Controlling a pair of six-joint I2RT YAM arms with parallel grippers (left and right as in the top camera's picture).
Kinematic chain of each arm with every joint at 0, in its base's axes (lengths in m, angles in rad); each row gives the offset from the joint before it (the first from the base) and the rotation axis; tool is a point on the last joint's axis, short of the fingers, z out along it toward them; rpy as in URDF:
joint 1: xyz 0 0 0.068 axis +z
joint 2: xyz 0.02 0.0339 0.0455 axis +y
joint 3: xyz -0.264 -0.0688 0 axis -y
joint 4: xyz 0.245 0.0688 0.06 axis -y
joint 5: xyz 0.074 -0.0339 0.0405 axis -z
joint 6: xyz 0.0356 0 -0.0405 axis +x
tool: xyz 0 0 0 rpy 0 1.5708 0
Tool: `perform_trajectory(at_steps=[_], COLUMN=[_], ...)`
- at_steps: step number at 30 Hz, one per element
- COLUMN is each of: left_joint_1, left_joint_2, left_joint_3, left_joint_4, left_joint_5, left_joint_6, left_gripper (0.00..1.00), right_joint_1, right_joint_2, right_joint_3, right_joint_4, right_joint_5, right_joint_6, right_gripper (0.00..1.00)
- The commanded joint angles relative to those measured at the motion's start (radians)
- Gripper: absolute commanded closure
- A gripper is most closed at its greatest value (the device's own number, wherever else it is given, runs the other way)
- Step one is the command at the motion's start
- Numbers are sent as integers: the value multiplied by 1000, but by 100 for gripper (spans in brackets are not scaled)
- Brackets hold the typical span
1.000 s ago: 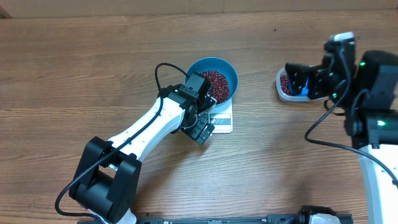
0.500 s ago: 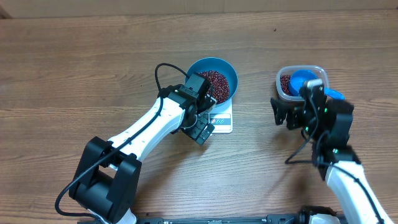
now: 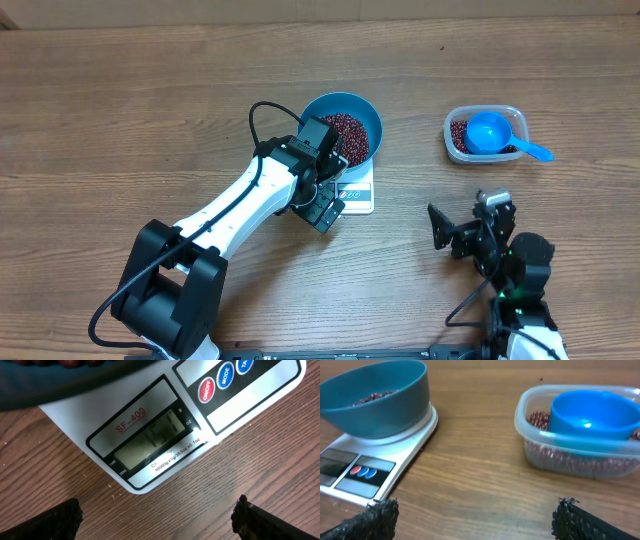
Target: Scoop item into bowl and weigh 150g on scale
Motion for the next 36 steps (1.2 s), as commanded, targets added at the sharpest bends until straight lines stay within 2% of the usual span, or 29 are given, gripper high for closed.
perform_trajectory(at_steps=[1,9,14,24,36], left_joint_1=[-3,-3,-3,-3,-3], left_joint_2=[2,2,2,2,2], left_joint_3=[-6,-6,-6,-6,-6], left_joint_4=[3,3,3,3,3], left_joint_5=[-6,-6,-6,-6,-6], left_joint_6=[-10,-10,-10,-10,-10], left_gripper=[0,0,1,0,0], right_joint_1=[0,0,0,2,6], right_joint_2=[-74,-340,-521,-865,-876], right_joint_3=[-11,-11,-11,-11,-11], right_joint_4=[-35,-304,-497,-493,-490], right_joint_5=[-4,14,141,161,156], right_joint_6=[5,6,132,132,132], right_gripper=[0,0,0,0,0])
